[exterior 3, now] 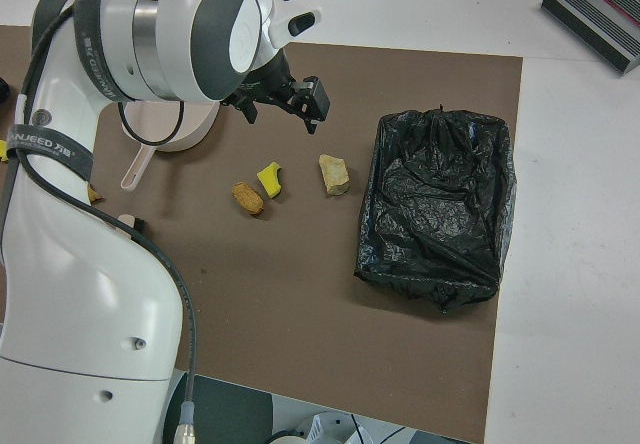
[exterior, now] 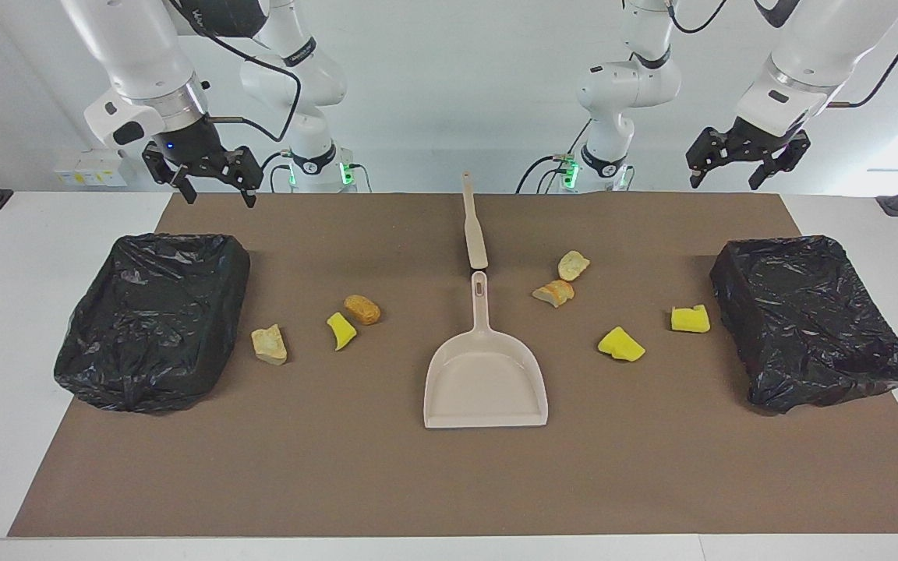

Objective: Sweep and dump trash in bin

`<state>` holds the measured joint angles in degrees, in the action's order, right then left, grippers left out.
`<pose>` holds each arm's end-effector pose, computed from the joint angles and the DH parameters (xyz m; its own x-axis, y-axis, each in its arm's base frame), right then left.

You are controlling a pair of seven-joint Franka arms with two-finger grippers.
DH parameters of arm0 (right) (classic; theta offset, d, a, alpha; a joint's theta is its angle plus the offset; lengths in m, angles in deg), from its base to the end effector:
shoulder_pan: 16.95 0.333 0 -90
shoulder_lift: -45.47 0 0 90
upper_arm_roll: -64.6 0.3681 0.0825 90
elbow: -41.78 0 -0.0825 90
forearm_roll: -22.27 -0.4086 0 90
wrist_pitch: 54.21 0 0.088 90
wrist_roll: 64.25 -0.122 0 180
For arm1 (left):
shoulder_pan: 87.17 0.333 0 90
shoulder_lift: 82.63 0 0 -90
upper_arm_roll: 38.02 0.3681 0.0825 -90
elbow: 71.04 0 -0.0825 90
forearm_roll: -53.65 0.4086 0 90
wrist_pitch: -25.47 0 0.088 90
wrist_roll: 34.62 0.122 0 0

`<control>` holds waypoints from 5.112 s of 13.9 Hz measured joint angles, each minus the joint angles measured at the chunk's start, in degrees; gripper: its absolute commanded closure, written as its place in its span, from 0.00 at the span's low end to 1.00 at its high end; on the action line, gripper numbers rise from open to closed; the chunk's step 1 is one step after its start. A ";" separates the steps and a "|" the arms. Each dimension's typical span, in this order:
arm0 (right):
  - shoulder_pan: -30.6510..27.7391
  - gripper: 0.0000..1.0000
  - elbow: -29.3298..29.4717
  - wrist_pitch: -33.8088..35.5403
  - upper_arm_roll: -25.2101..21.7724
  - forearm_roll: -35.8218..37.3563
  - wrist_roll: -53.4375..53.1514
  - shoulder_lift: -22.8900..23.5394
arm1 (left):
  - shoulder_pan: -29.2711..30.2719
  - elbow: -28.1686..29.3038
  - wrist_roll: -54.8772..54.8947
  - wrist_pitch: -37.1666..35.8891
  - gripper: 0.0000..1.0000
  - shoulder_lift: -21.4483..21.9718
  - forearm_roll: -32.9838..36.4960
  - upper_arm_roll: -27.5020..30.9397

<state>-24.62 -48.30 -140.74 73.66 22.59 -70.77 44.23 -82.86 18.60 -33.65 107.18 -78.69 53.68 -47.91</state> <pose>0.5643 0.0141 0.6680 0.9952 -0.0899 -0.0393 -0.0895 -0.9959 0.0135 0.5350 -0.0562 0.6904 0.9911 -0.1125 -0.0708 -0.1136 -0.9935 -0.0111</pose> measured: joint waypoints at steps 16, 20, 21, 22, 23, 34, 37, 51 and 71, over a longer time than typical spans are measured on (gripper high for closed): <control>0.13 0.00 -0.11 -0.06 0.14 0.00 0.43 -0.06 | 0.56 0.11 0.02 0.44 0.00 0.00 -0.05 -0.18; 0.72 0.00 -1.61 -2.47 0.32 -0.02 0.45 -0.62 | 0.50 0.14 0.65 0.30 0.00 0.01 -0.37 -0.77; 0.75 0.00 -2.14 -2.70 0.38 -0.03 0.45 -0.72 | 0.51 0.19 1.36 0.29 0.00 0.01 -0.73 -0.73; 0.76 0.00 -2.74 -3.35 0.45 -0.04 0.45 -0.78 | 0.51 0.29 1.61 0.28 0.00 0.01 -0.99 -0.72; 0.79 0.00 -3.57 -4.82 0.54 -0.06 0.45 -0.79 | 0.50 0.53 1.72 0.28 0.00 0.06 -1.17 -0.74; 10.40 0.00 -7.31 -11.70 0.94 -1.44 0.46 5.07 | -6.97 12.36 -7.43 4.81 0.00 6.30 -1.77 -1.69; 12.31 0.00 -7.22 -13.99 0.96 -1.75 0.34 8.45 | -11.33 17.64 -11.61 8.98 0.00 7.83 -3.51 -1.86; 26.56 0.00 -4.15 -26.75 0.92 -4.15 -20.47 21.23 | -37.54 41.07 -36.62 25.07 0.00 13.53 -6.60 -2.04; 34.56 0.44 -2.18 -32.95 0.88 -4.52 -27.77 28.02 | -52.35 50.23 -54.99 45.01 0.02 5.34 -10.85 -2.01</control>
<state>9.93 -50.48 -173.69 74.55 18.07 -98.53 72.25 -135.21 68.83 -88.64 152.19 -73.35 42.82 -49.92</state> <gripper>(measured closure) 0.344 0.000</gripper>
